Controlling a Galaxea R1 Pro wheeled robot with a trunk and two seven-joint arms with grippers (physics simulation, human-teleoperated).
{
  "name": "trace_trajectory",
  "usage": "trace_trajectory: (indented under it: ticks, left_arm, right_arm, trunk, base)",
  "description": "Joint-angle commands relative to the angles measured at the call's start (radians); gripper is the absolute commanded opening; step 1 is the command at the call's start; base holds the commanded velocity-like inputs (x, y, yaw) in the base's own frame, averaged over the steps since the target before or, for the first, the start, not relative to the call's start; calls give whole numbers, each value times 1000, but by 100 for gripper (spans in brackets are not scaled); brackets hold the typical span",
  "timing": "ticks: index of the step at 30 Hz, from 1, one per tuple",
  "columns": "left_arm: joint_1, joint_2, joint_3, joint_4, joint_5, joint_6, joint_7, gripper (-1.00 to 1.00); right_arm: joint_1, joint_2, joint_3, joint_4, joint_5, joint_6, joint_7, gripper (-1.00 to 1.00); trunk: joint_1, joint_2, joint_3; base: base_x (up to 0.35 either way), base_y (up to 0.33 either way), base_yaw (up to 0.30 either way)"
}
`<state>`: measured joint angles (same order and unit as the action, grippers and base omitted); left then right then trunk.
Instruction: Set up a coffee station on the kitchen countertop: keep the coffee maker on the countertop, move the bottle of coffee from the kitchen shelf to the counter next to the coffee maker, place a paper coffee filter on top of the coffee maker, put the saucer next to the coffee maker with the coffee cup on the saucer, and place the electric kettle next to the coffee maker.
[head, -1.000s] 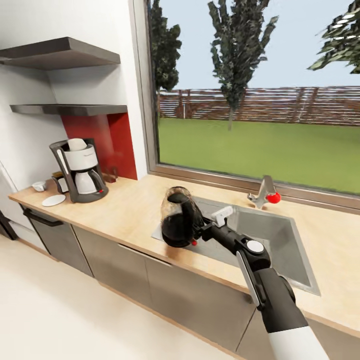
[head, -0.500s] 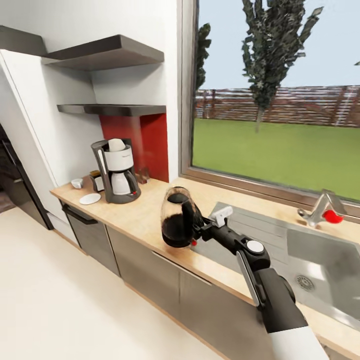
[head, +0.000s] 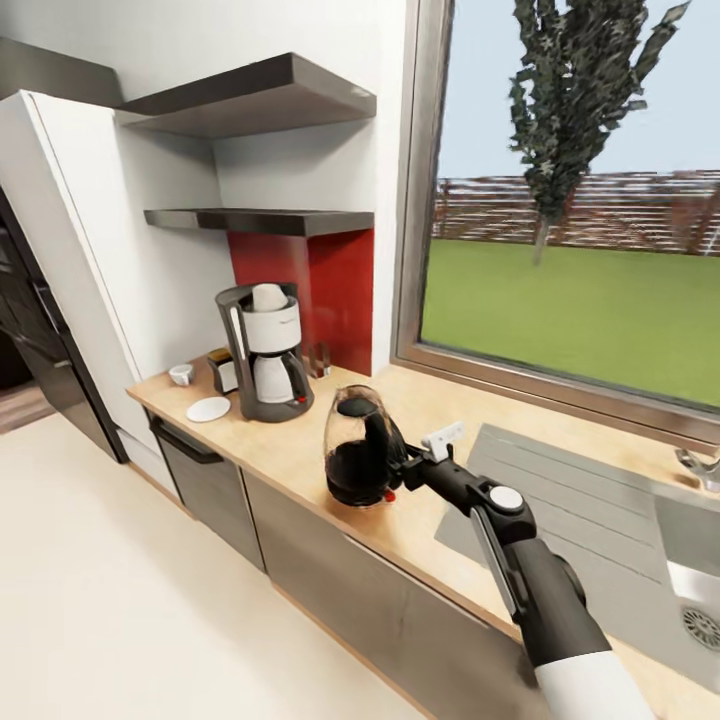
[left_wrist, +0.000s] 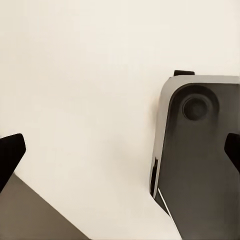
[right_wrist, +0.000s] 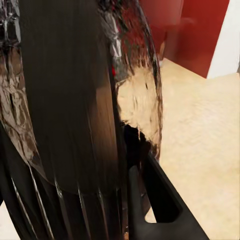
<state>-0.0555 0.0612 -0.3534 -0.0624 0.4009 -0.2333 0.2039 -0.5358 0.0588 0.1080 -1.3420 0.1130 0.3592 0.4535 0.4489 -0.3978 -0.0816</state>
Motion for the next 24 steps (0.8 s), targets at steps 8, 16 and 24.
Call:
trace_trajectory:
  ticks: [8, 16, 24]
  left_arm:
    - [0, 0, -10, 0, 7, -3, 3, 100]
    - [0, 1, -11, 0, 7, -3, 3, 100]
    - [0, 0, -11, 0, 7, -3, 3, 100]
  right_arm:
    - [-1, 3, -5, 64, 4, -74, 5, -100]
    - [-1, 3, -5, 91, 4, -121, 5, -100]
    - [-1, 3, -10, 107, 4, -123, 4, -100]
  trunk:
    - [1, -2, -2]
    - [1, -2, -2]
    - [1, -2, -2]
  base:
    - [290, 197, 0]
    - [296, 186, 0]
    - [276, 130, 0]
